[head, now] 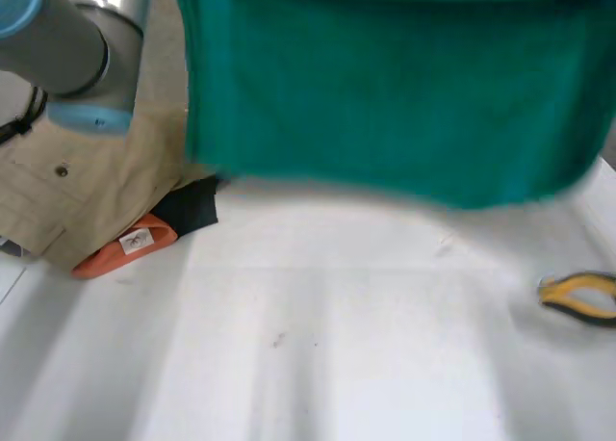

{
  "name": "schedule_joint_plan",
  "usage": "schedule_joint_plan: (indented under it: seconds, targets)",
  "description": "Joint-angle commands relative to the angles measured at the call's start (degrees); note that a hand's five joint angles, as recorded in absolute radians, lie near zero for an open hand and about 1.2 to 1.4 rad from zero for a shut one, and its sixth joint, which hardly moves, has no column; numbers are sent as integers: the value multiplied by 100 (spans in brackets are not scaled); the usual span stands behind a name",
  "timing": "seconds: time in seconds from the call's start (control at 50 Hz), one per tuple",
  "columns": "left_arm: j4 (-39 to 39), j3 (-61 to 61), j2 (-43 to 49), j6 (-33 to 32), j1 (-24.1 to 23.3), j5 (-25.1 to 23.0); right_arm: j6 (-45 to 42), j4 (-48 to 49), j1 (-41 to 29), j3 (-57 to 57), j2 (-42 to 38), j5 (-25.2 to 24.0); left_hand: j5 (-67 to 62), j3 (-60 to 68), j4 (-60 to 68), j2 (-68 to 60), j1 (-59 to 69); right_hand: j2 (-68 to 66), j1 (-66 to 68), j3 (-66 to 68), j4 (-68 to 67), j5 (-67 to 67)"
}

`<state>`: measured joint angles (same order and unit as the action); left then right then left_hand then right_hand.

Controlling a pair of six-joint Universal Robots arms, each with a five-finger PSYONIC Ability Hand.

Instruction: Fold the laundry.

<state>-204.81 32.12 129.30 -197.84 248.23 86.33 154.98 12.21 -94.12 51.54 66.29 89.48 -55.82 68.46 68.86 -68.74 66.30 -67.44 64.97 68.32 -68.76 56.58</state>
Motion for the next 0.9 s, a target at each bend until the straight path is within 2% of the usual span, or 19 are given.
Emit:
schedule_joint_plan:
  seconds: [0.02, 0.1, 0.18, 0.3, 0.34, 0.46, 0.52, 0.54, 0.6, 0.62, 0.7, 0.76, 0.82, 0.9]
  targets:
    - [-421, 145, -247, 149, 138, 323, 67, 441, 34, 269, 490, -1, -1418, 1154, 1114, -1126, 1370, -1256, 1503, 1168, -1124, 1342]
    - [62, 626, -247, 149, 199, 332, 84, -60, 25, 313, 281, -395, -1418, 1154, 1114, -1126, 1370, -1256, 1503, 1168, -1124, 1342]
    - [99, 1346, -247, 123, 208, 271, 67, -367, 25, 427, -97, -703, -1418, 1154, 1114, -1126, 1370, -1256, 1503, 1168, -1124, 1342]
    - [248, 2297, -160, 105, 199, 121, -20, -895, 8, 594, -792, -766, -1418, 1154, 1114, -1126, 1370, -1256, 1503, 1168, -1124, 1342]
    - [476, 2658, -46, 87, 199, 60, -310, -1133, 8, 673, -1091, -748, -1418, 1154, 1114, -1126, 1370, -1256, 1503, 1168, -1124, 1342]
    - [1626, 3265, -10, -53, 76, 24, -1302, -1852, -133, 1111, -1294, -669, -1418, 1154, 1114, -1126, 1370, -1256, 1503, 1168, -1124, 1342]
    - [2549, 3616, -185, -281, 76, 24, -1532, -2178, -124, 1437, -1215, -660, -1418, 1154, 1114, -1126, 1370, -1256, 1503, 1168, -1124, 1342]
    - [3021, 3808, -421, -421, 102, 24, -1654, -2432, -115, 1708, -1093, -652, -1418, 1154, 1114, -1126, 1370, -1256, 1503, 1168, -1124, 1342]
    - [3691, 4204, -861, -598, 129, 24, -1857, -2907, -115, 2175, -663, -643, -1418, 1154, 1114, -1126, 1370, -1256, 1503, 1168, -1124, 1342]
    - [4111, 4519, -1176, -711, 129, 24, -2075, -3248, -98, 2533, -226, -651, -1418, 1154, 1114, -1126, 1370, -1256, 1503, 1168, -1124, 1342]
    - [4991, 5275, -2089, -1237, 76, 16, -3007, -3875, 262, 3353, 717, -669, -1418, 1154, 1114, -1126, 1370, -1256, 1503, 1168, -1124, 1342]
    - [5301, 5803, -2793, -1799, 146, -19, -3744, -4234, 578, 3905, 1357, -704, -1418, 1154, 1114, -1126, 1370, -1256, 1503, 1168, -1124, 1342]
    - [5372, 6156, -3120, -2292, 155, -46, -4281, -4437, 719, 4293, 1763, -722, -1418, 1154, 1114, -1126, 1370, -1256, 1503, 1168, -1124, 1342]
    - [5364, 6306, -3121, -2593, 68, -63, -4354, -4473, 763, 4514, 1844, -862, -1418, 1154, 1114, -1126, 1370, -1256, 1503, 1168, -1124, 1342]
